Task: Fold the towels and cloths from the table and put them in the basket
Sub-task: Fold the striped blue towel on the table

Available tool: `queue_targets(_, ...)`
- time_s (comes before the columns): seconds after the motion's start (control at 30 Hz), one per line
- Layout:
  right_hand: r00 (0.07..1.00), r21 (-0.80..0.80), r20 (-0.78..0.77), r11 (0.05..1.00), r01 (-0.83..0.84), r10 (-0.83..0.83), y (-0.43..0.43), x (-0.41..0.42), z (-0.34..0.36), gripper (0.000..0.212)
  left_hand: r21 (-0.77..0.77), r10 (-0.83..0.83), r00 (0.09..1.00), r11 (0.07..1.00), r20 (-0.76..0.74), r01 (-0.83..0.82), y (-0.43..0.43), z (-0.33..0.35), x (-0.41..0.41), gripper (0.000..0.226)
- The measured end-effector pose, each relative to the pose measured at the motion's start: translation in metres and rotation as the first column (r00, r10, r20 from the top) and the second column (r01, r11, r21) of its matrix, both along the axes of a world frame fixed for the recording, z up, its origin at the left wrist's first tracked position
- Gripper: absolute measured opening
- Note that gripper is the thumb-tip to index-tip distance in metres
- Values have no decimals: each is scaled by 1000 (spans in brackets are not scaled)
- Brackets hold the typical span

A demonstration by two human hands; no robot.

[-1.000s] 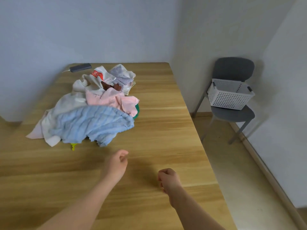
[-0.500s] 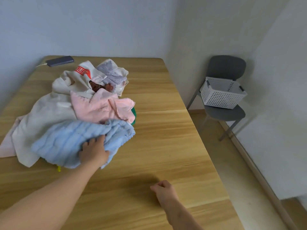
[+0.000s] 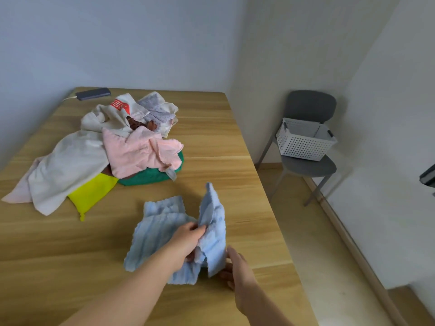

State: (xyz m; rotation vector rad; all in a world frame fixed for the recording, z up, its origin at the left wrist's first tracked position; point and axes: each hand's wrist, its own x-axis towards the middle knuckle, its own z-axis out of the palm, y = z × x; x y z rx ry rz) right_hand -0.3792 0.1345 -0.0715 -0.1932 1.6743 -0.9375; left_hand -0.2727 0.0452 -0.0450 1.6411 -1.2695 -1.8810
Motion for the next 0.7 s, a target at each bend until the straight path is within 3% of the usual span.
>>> queue_targets(0.07,998,-66,44,997,41,-38,16,-9,1,25,-75,-211,973,973,96,219,24,-8,-10,28)
queue_targets(0.13,996,-159,85,986,52,-38,28,-16,2,18,-228,-431,793,798,431,558,42,-19,-17,47)
queue_targets(0.2,999,-225,47,974,3,8,35,-18,3,14,-313,-397,687,676,608,668,49,-26,-18,55)
queue_targets(0.27,1000,-210,-3,977,-30,30,39,-15,0,12,-338,-343,672,663,656,668,49,-28,-13,44)
queue_targets(0.33,998,-155,-56,988,-23,15,41,-15,-5,24,-343,-328,658,651,677,678,48,-29,-6,29)
queue_targets(0.4,993,-84,-117,996,-34,23,41,-16,-8,17,-357,-324,678,659,659,662,46,-31,0,14)
queue_targets(0.43,987,-51,-155,998,-43,35,41,-17,-9,14,-360,-322,703,681,635,637,44,-29,3,17)
queue_targets(0.63,962,30,-266,998,-63,69,33,-11,-9,42,-339,-308,821,799,481,497,26,-7,17,17)
queue_targets(0.7,925,19,-371,996,-81,83,31,-13,-4,49,-370,-257,866,824,429,428,21,5,16,18)
